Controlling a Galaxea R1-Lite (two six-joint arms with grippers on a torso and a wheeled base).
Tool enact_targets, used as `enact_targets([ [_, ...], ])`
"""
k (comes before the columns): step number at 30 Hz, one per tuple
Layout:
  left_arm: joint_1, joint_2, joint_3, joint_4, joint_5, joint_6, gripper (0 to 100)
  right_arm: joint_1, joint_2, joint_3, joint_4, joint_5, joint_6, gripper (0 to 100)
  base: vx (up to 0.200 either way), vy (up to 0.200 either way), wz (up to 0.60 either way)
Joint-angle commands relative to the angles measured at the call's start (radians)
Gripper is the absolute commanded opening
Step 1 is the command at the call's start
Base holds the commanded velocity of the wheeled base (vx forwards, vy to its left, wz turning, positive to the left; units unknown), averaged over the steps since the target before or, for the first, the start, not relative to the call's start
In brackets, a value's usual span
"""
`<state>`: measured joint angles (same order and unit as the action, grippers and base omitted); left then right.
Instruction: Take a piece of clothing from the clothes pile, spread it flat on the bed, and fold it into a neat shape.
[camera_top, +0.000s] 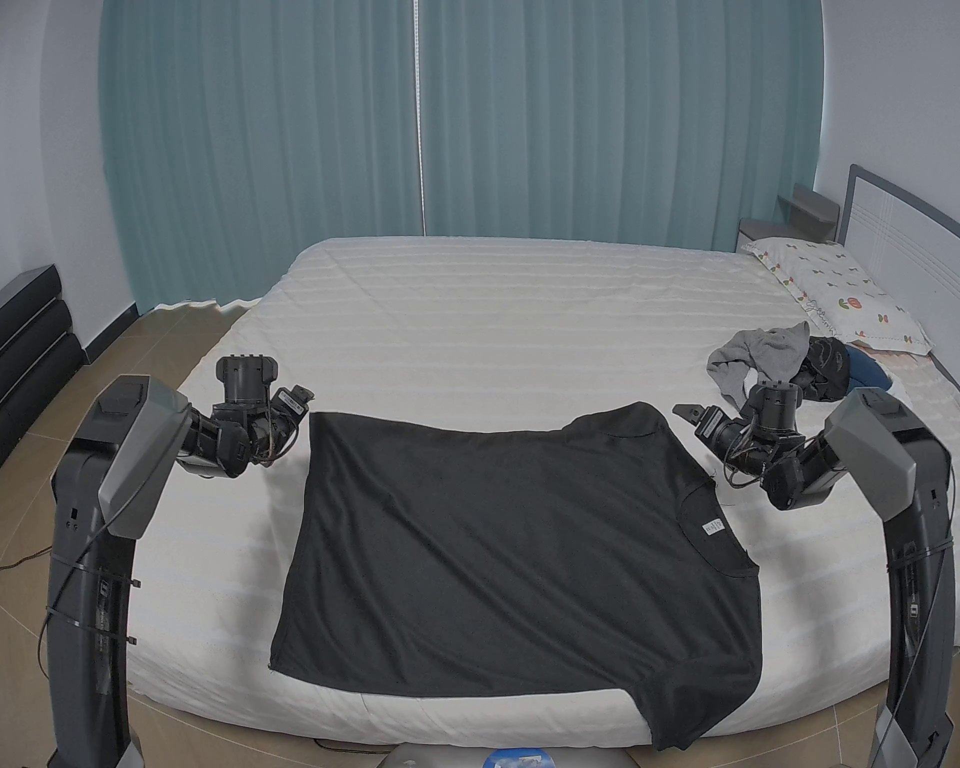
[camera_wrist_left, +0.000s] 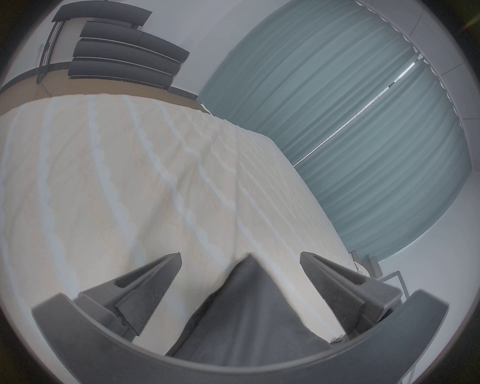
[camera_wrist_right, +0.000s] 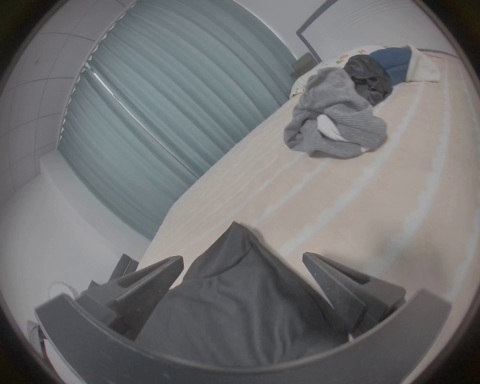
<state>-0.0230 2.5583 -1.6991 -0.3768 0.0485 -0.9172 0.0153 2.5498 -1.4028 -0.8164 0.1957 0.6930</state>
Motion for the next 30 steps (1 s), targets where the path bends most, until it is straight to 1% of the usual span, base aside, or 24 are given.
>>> enact_targets([
  [1,0.028,-0.191,0.13,0.003,-0.09,0.008,100,0.012,-0.315,0.337,-0.069,0.076,0.043,100,0.0,0.0,0.0],
  [4,0.015,-0.173,0.09,0.009,-0.09,0.005,100,0.031,-0.336,0.383,-0.072,0.079,0.046,100,0.0,0.0,0.0],
  [8,0.006,-0.161,0.101,0.018,-0.087,0.001,100,0.034,-0.356,0.446,-0.092,0.077,0.046,100,0.0,0.0,0.0],
  [9,0.012,-0.182,0.15,0.033,-0.096,0.001,100,0.023,-0.39,0.501,-0.109,0.083,0.048,100,0.0,0.0,0.0],
  [13,0.017,-0.288,0.28,0.035,-0.125,0.001,100,0.021,-0.436,0.607,-0.11,0.1,0.043,100,0.0,0.0,0.0],
  [14,0.017,-0.297,0.294,0.035,-0.128,0.001,100,0.023,-0.439,0.616,-0.11,0.102,0.042,100,0.0,0.0,0.0],
  [15,0.014,-0.357,0.378,0.026,-0.139,0.001,100,0.031,-0.457,0.662,-0.113,0.105,0.037,100,0.0,0.0,0.0],
  [16,0.011,-0.392,0.429,0.022,-0.147,0.003,100,0.035,-0.468,0.686,-0.113,0.105,0.039,100,0.0,0.0,0.0],
  [17,0.009,-0.406,0.45,0.022,-0.15,0.001,100,0.037,-0.476,0.697,-0.113,0.105,0.04,100,0.0,0.0,0.0],
  [21,-0.006,-0.532,0.659,0.022,-0.168,0.0,100,0.064,-0.554,0.831,-0.112,0.1,0.036,100,0.0,0.0,0.0],
  [22,-0.008,-0.54,0.671,0.022,-0.168,0.0,100,0.066,-0.559,0.84,-0.113,0.1,0.036,100,0.0,0.0,0.0],
  [23,-0.018,-0.575,0.745,0.019,-0.176,0.0,100,0.072,-0.583,0.884,-0.113,0.102,0.036,100,-0.2,0.0,0.0],
  [24,-0.022,-0.586,0.766,0.018,-0.177,-0.002,100,0.072,-0.589,0.895,-0.113,0.103,0.034,100,-0.2,0.0,0.0],
  [25,-0.037,-0.621,0.834,0.019,-0.187,-0.002,100,0.072,-0.605,0.929,-0.112,0.103,0.034,100,-0.2,0.0,0.0],
  [26,-0.045,-0.632,0.855,0.019,-0.188,-0.002,100,0.074,-0.608,0.938,-0.113,0.105,0.034,100,-0.2,0.0,0.0],
  [27,-0.064,-0.667,0.926,0.016,-0.191,0.003,100,0.075,-0.619,0.966,-0.113,0.106,0.034,100,-0.2,0.0,0.0],
  [29,-0.094,-0.713,1.018,0.001,-0.193,0.005,100,0.08,-0.637,1.001,-0.113,0.11,0.046,100,-0.2,0.0,0.0],
  [30,-0.097,-0.719,1.033,-0.007,-0.193,0.005,100,0.078,-0.638,1.007,-0.113,0.11,0.046,100,-0.2,0.0,0.0],
])
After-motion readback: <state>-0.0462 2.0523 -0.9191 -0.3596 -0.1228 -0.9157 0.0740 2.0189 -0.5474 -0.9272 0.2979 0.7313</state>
